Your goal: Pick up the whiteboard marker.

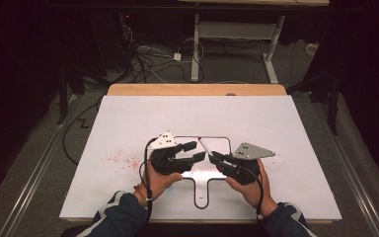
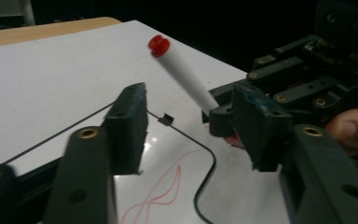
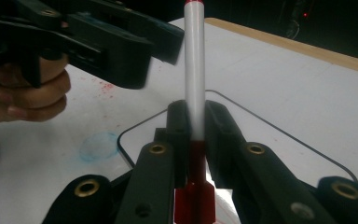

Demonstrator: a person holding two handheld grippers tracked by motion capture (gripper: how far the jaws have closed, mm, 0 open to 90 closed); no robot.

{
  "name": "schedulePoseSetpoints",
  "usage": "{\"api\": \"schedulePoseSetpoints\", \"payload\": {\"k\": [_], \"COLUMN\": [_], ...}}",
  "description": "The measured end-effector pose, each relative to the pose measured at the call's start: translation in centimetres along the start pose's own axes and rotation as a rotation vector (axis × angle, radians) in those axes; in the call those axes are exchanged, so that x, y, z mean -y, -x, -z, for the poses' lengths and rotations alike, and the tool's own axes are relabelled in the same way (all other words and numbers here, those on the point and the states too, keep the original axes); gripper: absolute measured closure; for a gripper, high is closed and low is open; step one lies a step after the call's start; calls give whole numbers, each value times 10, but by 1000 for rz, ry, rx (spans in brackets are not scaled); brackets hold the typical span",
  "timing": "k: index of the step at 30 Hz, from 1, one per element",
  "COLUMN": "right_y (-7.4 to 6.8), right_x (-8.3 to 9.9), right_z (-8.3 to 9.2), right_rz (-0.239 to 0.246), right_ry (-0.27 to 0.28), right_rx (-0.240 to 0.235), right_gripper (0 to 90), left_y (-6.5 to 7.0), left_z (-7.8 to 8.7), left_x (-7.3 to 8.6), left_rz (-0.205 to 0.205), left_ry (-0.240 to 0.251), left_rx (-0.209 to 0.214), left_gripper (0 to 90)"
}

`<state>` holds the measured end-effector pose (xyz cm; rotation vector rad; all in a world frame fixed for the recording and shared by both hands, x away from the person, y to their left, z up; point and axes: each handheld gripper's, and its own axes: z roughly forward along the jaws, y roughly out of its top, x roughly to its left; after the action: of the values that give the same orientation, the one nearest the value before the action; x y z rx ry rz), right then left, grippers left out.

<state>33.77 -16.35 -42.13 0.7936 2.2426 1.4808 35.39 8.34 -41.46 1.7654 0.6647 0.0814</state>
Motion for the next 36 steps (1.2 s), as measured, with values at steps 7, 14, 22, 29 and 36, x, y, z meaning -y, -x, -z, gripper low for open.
{"api": "schedulePoseSetpoints", "payload": {"k": [7, 14, 22, 29, 36], "right_y": [-1, -6, -7, -9, -8], "right_x": [2, 4, 5, 6, 6], "right_z": [-2, -8, -12, -12, -15], "right_rz": [9, 43, 61, 81, 75], "right_ry": [-10, -55, -88, -79, -82], "right_rx": [-9, -20, -26, -1, -9], "right_gripper": [818, 818, 818, 819, 819], "left_y": [2, 0, 5, 7, 7], "left_z": [-8, -8, -11, -12, -14], "left_x": [0, 0, -1, -2, -2], "left_rz": [2, -28, -84, -104, -119], "left_ry": [-13, -20, -41, -38, -62], "left_rx": [15, 10, 31, 20, 7], "left_gripper": [566, 687, 775, 781, 781]}}
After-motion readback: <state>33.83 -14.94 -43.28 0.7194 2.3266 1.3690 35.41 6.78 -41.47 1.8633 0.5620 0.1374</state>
